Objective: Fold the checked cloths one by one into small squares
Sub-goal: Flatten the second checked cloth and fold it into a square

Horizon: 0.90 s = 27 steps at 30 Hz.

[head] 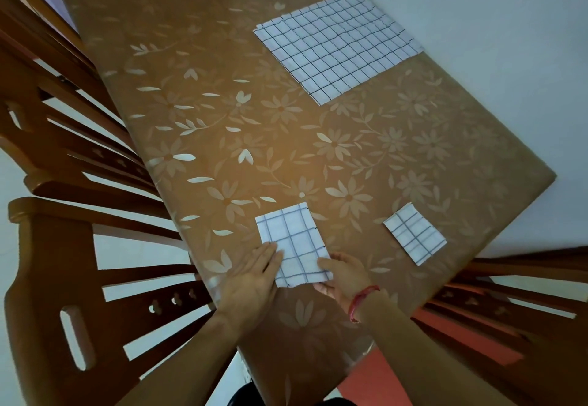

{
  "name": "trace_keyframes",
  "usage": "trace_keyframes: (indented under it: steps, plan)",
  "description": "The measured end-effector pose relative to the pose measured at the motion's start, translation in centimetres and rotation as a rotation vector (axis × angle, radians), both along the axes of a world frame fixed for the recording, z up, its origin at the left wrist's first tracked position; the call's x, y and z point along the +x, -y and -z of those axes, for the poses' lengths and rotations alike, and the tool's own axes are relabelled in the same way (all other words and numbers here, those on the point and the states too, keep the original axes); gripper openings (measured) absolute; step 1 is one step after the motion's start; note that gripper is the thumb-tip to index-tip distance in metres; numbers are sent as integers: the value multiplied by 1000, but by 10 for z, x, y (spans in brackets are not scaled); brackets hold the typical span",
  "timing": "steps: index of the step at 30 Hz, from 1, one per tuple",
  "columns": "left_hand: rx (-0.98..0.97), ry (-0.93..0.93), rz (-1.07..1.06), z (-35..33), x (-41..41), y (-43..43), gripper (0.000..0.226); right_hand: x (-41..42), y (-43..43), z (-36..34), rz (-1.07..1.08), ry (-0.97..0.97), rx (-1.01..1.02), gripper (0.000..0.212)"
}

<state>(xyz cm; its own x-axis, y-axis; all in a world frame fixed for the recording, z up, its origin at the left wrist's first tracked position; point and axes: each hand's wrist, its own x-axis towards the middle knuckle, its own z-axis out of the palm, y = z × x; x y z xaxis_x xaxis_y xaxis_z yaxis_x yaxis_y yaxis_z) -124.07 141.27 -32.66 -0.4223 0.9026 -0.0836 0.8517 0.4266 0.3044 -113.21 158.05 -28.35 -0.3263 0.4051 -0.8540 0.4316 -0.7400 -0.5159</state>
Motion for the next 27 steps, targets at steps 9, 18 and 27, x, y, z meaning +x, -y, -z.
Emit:
trace_keyframes:
  steps: [9,18,27]
  plan:
    - [19,82,-12,-5,1,13,56,40,-16,13,-741,41,956,40]
    - [76,125,6,3,-1,20,51,32,-10,31,-1048,-145,1450,49]
    - [259,65,-51,4,-6,20,28,19,-17,33,-914,-102,1301,35]
